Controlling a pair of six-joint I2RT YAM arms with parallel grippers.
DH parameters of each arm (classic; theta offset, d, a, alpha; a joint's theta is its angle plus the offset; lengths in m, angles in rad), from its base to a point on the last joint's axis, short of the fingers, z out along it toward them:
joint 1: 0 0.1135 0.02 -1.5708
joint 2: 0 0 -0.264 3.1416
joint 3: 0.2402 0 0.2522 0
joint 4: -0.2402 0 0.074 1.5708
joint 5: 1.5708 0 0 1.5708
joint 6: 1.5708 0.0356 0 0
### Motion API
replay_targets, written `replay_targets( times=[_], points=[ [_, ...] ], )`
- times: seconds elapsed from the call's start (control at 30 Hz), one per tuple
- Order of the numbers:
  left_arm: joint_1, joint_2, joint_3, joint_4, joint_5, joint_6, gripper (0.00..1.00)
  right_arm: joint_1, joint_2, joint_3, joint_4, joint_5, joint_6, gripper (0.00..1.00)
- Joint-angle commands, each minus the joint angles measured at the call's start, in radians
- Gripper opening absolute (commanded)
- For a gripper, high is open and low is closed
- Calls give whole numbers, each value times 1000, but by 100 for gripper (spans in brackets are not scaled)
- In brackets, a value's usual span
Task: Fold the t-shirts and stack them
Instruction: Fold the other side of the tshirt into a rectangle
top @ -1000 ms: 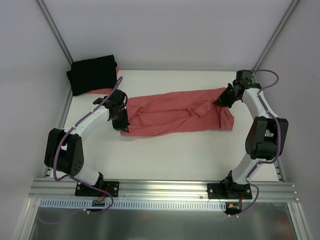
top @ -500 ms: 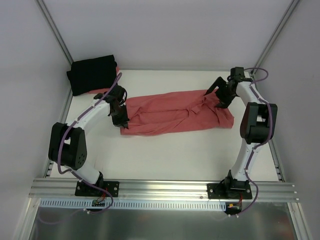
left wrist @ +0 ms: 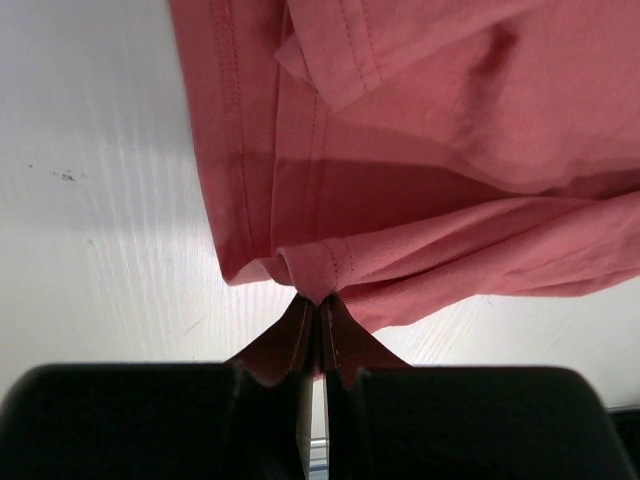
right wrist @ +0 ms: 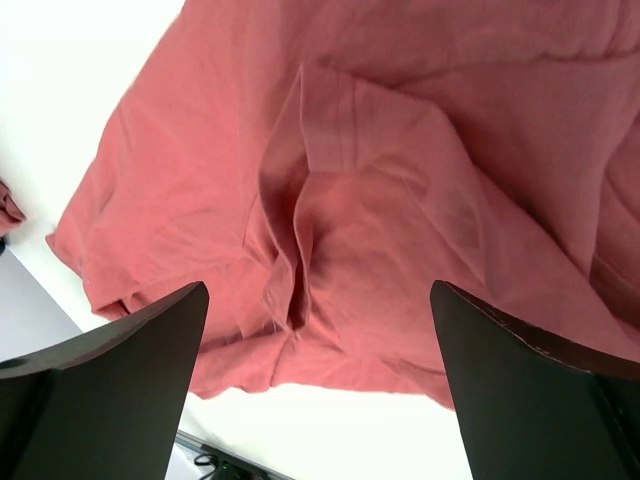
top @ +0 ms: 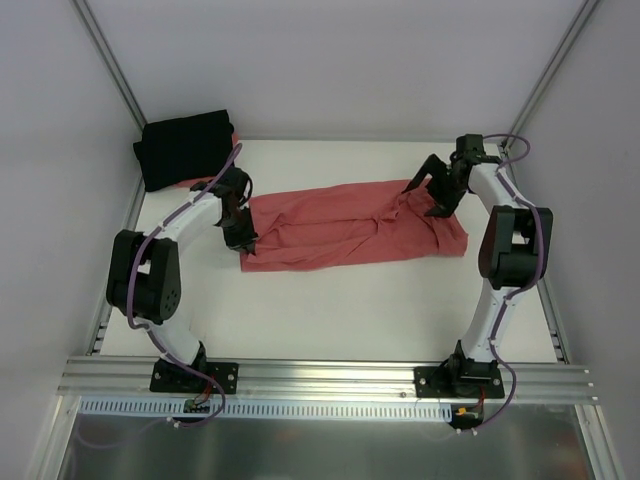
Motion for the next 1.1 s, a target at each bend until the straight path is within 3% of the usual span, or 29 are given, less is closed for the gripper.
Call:
replay_targets(
  times=[0.0, 0.73, 1.07],
  points=[
    [20, 27, 48, 18, 16, -38, 0, 6, -116, -27, -47, -11, -51, 100],
    [137, 209, 223, 66, 119, -138, 0, 6, -222, -87, -153, 26, -131, 100],
    [158, 160, 228, 49, 243, -149, 0, 6, -245, -113, -156, 37, -134, 99]
  ],
)
